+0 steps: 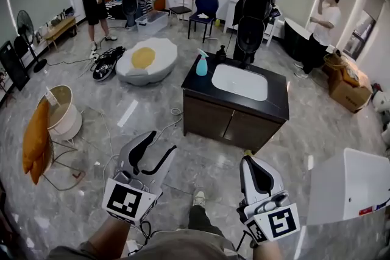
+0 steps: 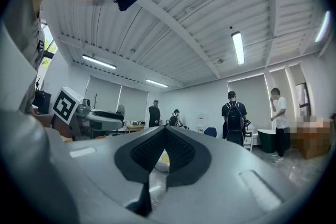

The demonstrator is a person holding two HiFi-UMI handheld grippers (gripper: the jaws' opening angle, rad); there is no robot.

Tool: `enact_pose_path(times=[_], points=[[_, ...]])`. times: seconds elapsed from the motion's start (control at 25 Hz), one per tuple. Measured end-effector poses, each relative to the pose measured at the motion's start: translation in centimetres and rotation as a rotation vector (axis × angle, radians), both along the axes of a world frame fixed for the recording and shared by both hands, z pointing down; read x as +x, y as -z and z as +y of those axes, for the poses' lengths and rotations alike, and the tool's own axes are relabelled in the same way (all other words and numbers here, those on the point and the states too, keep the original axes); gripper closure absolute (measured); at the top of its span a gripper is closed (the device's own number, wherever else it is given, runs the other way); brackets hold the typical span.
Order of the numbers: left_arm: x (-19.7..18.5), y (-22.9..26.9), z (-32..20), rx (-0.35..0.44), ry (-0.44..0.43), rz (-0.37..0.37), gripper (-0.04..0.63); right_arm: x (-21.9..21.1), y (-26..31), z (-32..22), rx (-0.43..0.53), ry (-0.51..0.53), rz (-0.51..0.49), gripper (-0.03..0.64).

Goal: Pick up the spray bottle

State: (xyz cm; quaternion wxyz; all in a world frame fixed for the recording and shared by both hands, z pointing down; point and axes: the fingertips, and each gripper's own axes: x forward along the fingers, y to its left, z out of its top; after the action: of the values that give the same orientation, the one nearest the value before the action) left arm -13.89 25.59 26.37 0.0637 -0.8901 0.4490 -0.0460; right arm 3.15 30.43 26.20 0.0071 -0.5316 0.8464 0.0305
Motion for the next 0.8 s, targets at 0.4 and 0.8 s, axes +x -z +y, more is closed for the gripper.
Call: enact_pose_path(times=[0.4,0.8], points=[[3.8,-1.0,-12.0,-0.012,0.032,-0.016,0.388,4.1,-1.7,-12.3,-0.039,0.022,-0.011,0.591],[7.6,-1.8,-21.9,-0.024,0.063,-0.043,0.388,7.7,-2.1,-22.9,-0.038,0.061,0.009,0.591]])
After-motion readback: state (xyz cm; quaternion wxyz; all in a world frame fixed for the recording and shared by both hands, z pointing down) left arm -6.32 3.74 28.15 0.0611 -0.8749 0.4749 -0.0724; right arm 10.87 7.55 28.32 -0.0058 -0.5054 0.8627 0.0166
